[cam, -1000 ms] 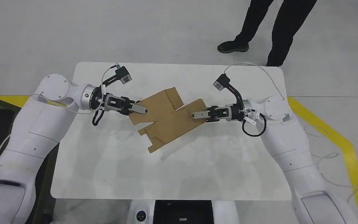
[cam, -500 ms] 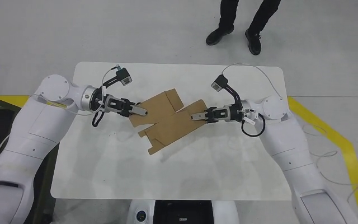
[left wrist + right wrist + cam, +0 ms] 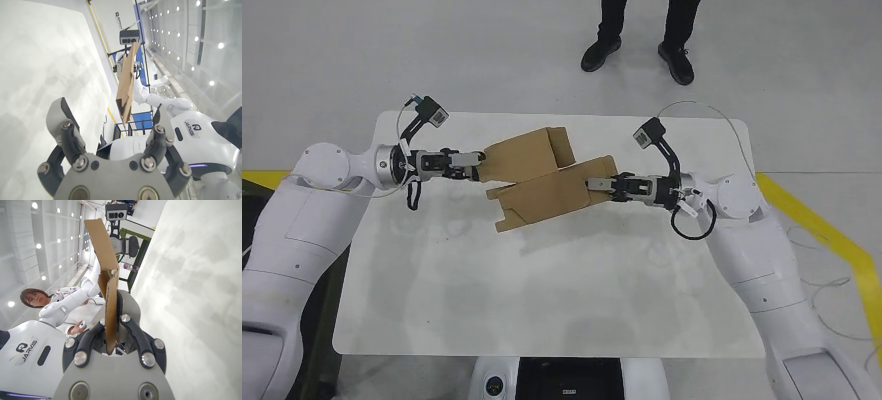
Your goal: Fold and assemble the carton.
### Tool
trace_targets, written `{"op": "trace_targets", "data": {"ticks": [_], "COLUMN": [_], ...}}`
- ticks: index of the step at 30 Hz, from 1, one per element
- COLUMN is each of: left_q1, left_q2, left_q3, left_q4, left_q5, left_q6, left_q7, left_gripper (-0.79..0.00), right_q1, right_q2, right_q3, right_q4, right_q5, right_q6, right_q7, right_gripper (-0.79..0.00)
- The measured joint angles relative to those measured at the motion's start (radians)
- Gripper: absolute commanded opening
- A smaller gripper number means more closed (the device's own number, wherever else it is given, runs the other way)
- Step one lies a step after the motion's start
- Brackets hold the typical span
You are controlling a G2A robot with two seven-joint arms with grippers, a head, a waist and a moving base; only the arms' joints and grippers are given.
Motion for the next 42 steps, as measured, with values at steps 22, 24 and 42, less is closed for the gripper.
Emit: {"op": "trace_targets", "data": {"ticks": [22, 24, 42], "left_q1": [0.015, 0.012, 0.016], "left_q2": [-0.05, -0.052, -0.08], "left_q3": [-0.033, -0.04, -0.112], "left_q4": [0.043, 0.044, 0.028], "left_q5": [-0.168, -0.177, -0.234], "left_q6": [0.012, 0.027, 0.093], "left_q7": [-0.012, -0.026, -0.093], "left_gripper": [0.0, 0.0, 0.0], "right_q1": [-0.039, -0.036, -0.031], "right_q2": [0.002, 0.001, -0.002], "right_q3": [-0.026, -0.029, -0.053], "right_q4": [-0.058, -0.05, -0.028], "right_q5": [-0.116, -0.121, -0.15], "right_q6": [0.047, 0.046, 0.043], "right_q7": [-0.191, -0.2, -0.234], "right_gripper": [-0.785, -0.785, -0.785]}}
